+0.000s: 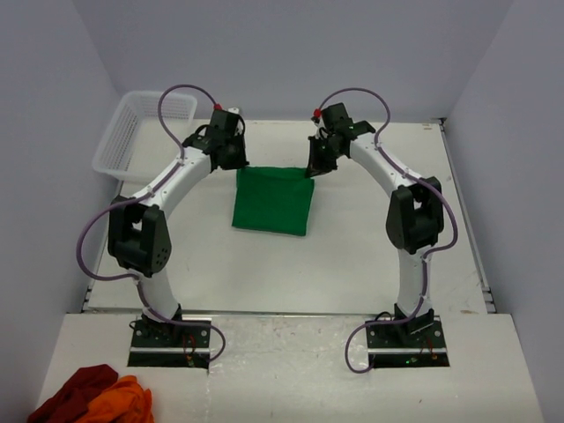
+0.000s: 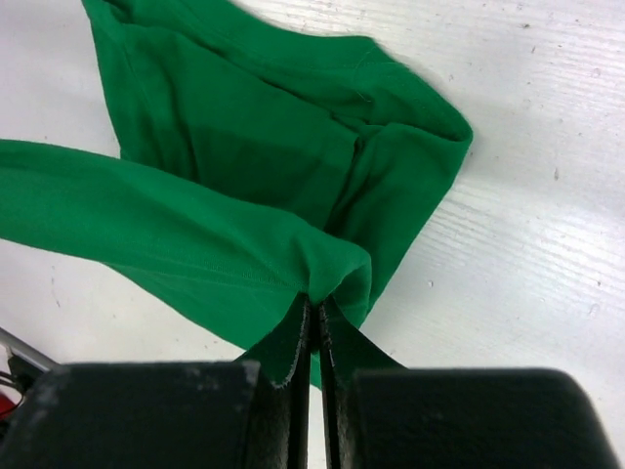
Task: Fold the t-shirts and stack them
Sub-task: Fold the long partially folded tshirt into a neat square
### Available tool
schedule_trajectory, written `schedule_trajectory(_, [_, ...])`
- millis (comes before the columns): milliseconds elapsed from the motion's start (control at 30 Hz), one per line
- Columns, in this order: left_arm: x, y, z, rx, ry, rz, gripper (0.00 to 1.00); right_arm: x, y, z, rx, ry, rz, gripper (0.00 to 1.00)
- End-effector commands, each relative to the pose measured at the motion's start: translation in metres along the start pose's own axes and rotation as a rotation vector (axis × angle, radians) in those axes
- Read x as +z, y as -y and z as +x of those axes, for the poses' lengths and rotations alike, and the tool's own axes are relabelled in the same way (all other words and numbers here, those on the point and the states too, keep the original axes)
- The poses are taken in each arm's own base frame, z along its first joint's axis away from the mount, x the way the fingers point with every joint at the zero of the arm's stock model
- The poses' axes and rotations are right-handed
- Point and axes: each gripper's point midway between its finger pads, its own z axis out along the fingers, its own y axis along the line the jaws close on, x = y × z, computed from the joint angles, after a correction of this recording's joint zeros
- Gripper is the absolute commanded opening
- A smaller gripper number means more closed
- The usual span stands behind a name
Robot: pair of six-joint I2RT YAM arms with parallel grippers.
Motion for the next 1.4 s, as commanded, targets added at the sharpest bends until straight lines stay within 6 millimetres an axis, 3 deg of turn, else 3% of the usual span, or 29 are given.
schedule_trajectory(0, [-0.016,-0.012,-0.023,-0.004,0.097,-0.058,0.0,-0.015,-0.002,-0.012,-0.026,0.052,0.016,0.0])
schedule_trajectory(100, [-0.008,-0.013,-0.03,-0.007,0.095,-0.072,0.0,-0.007,-0.002,-0.019,-0.024,0.041,0.019,0.0])
schedule_trajectory(133, [0.004,-0.017,-0.027,-0.005,0.078,-0.092,0.0,-0.005,-0.002,-0.02,-0.021,0.037,0.016,0.0])
schedule_trajectory(167, [0.005,-0.015,-0.036,-0.009,0.091,-0.096,0.0,-0.006,-0.006,-0.028,-0.027,0.051,0.009,0.0])
schedule_trajectory(200, [0.018,-0.018,-0.028,-0.009,0.054,-0.109,0.0,0.007,-0.001,-0.026,-0.02,0.021,0.02,0.0])
schedule_trajectory(267, [0.025,-0.014,-0.038,-0.013,0.069,-0.099,0.0,0.02,0.002,-0.029,-0.027,0.006,0.022,0.0])
schedule_trajectory(333, [0.043,-0.021,-0.035,-0.016,0.043,-0.127,0.0,0.028,0.007,-0.028,-0.02,-0.022,0.027,0.0])
schedule_trajectory(367, [0.045,-0.019,-0.044,-0.013,0.063,-0.127,0.0,0.027,0.004,-0.038,-0.026,-0.002,0.02,0.0])
schedule_trajectory(433, [0.061,-0.024,-0.045,-0.004,0.054,-0.145,0.0,0.041,0.011,-0.033,-0.017,-0.03,0.023,0.0])
schedule_trajectory(467, [0.062,-0.021,-0.056,0.006,0.076,-0.134,0.0,0.042,0.012,-0.036,-0.015,-0.028,0.023,0.0])
schedule_trajectory(533, [0.074,-0.026,-0.058,0.02,0.079,-0.145,0.07,0.048,0.018,-0.034,-0.018,-0.037,0.041,0.0])
schedule_trajectory(700, [0.09,-0.029,-0.069,0.023,0.088,-0.108,0.12,0.049,0.027,-0.033,-0.019,-0.032,0.076,0.0])
schedule_trajectory(767, [0.093,-0.027,-0.072,0.032,0.097,-0.094,0.21,0.048,0.028,-0.033,-0.022,-0.026,0.071,0.01])
schedule_trajectory(800, [0.095,-0.031,-0.072,0.034,0.099,-0.109,0.35,0.048,0.029,-0.034,-0.024,-0.021,0.073,0.06])
schedule_trajectory(833, [0.093,-0.031,-0.079,0.037,0.113,-0.119,0.4,0.047,0.029,-0.034,-0.029,-0.015,0.077,0.21])
schedule_trajectory(933, [0.086,-0.039,-0.087,0.034,0.141,-0.171,0.48,0.044,0.035,-0.04,-0.043,0.011,0.111,0.39])
schedule_trajectory(1067, [0.057,-0.033,-0.095,0.009,0.191,-0.17,0.49,0.028,0.041,-0.046,-0.048,0.047,0.175,0.48])
schedule_trajectory(1167, [0.044,-0.023,-0.085,0.011,0.167,-0.138,0.49,0.019,0.044,-0.044,-0.046,0.061,0.198,0.54])
schedule_trajectory(1267, [0.035,-0.004,-0.061,0.039,0.129,-0.101,0.49,0.004,0.033,-0.04,-0.054,0.071,0.157,0.54])
schedule_trajectory(1367, [0.029,0.011,-0.049,0.054,0.131,-0.052,0.42,0.006,0.024,-0.032,-0.05,0.051,0.094,0.41])
